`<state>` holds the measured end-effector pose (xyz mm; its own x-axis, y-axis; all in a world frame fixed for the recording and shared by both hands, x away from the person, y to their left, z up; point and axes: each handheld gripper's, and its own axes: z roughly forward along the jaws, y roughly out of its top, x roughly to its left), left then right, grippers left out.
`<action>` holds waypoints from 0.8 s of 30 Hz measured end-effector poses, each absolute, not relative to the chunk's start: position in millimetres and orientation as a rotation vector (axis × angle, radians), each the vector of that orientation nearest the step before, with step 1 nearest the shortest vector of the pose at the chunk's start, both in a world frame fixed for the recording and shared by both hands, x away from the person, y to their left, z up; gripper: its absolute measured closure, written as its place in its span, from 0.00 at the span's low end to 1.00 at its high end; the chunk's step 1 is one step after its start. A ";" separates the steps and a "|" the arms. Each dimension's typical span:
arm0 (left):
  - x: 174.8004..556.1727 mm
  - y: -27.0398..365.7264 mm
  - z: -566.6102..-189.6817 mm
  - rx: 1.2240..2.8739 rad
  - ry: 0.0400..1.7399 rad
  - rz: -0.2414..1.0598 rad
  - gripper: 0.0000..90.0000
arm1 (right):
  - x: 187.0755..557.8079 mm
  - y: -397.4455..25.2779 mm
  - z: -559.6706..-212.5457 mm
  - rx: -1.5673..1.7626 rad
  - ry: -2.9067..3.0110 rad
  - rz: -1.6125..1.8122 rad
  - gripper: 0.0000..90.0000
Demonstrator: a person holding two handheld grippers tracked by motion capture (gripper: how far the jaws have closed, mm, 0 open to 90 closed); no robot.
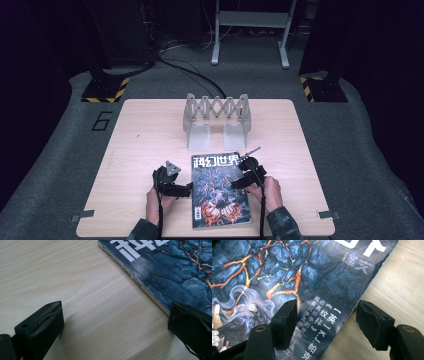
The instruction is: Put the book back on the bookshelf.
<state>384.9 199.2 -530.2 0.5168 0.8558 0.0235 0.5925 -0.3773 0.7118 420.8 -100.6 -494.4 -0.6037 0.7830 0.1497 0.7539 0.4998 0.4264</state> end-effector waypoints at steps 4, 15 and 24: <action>385.0 199.2 -530.1 2.107 1.174 0.521 0.00 | 422.5 -107.8 -495.2 1.403 2.664 0.791 0.40; 384.8 199.5 -529.8 2.113 1.171 0.525 0.01 | 420.9 -129.6 -492.1 1.396 2.647 1.104 0.46; 384.8 199.5 -529.7 2.114 1.170 0.524 0.01 | 422.4 -132.6 -487.8 1.403 2.603 1.262 0.47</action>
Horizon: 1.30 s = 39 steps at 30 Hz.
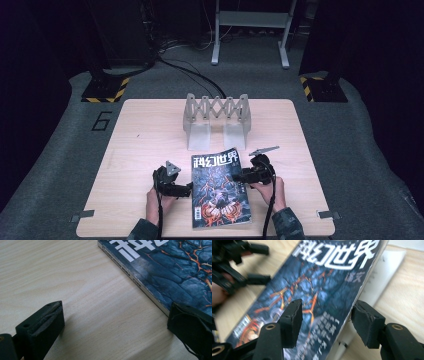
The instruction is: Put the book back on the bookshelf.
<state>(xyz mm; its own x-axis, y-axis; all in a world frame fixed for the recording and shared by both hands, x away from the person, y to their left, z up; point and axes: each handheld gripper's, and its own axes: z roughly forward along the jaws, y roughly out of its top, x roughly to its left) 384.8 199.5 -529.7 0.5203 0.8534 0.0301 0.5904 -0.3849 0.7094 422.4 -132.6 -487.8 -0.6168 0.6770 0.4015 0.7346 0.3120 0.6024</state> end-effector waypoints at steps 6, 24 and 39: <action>384.8 199.5 -529.7 2.114 1.170 0.524 0.01 | 432.8 -127.4 -488.3 -1.340 -2.455 -1.233 0.46; 384.9 199.6 -529.8 2.113 1.167 0.521 0.01 | 448.4 -108.8 -491.4 -1.359 -2.567 -1.196 0.54; 384.9 199.7 -529.9 2.112 1.166 0.519 0.01 | 464.4 -95.4 -490.7 -1.354 -2.606 -1.197 0.72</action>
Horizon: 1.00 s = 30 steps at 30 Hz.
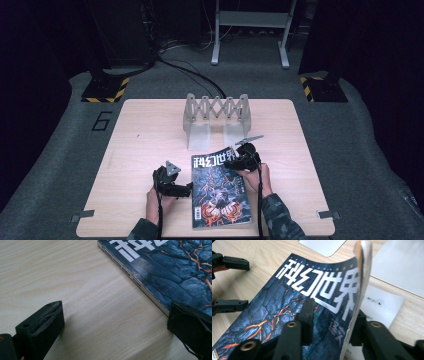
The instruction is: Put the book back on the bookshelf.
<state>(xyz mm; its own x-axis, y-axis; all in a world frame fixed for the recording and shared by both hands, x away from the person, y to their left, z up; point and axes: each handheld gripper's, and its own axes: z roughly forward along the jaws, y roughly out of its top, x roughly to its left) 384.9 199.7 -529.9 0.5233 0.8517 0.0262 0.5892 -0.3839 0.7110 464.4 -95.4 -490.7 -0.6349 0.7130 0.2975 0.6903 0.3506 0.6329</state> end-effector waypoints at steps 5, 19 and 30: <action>385.0 199.8 -529.9 2.113 1.165 0.519 0.01 | 462.5 -100.9 -488.6 1.322 2.529 1.211 0.83; 386.2 199.8 -529.7 2.120 1.159 0.521 0.00 | 452.3 -102.7 -483.8 1.286 2.497 1.306 0.98; 390.3 200.5 -528.8 2.138 1.125 0.498 0.01 | 439.6 -99.2 -471.3 1.206 2.463 1.371 0.98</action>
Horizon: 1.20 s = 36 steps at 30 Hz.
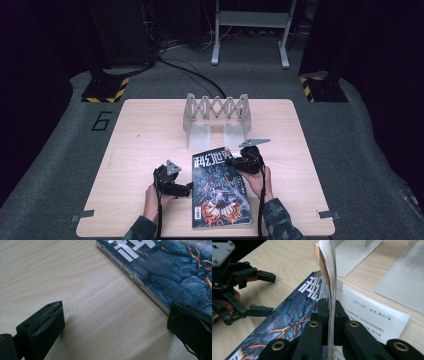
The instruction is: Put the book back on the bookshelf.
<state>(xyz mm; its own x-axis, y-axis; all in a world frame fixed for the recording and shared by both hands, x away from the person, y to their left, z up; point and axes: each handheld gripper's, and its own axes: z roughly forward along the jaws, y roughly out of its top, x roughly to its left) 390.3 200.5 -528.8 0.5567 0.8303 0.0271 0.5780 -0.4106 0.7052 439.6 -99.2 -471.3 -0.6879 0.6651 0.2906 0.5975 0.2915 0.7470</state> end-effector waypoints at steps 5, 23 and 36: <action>394.8 200.9 -523.0 2.078 1.164 0.394 0.02 | 432.8 -95.6 -462.3 1.117 2.448 1.410 0.98; 407.9 169.5 -513.0 2.063 1.084 0.155 0.04 | 410.8 -93.5 -440.2 0.968 2.368 1.513 0.98; 409.1 150.4 -515.7 2.105 1.042 0.074 0.09 | 410.2 -92.9 -440.2 0.946 2.372 1.533 0.98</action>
<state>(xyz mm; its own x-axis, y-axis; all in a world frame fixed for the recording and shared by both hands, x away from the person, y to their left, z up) 409.1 150.4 -515.7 0.6634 0.6988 -0.2674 0.6540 -0.3680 0.6609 410.2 -92.9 -440.2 -0.7864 0.5861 0.1952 0.4188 0.2736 0.8658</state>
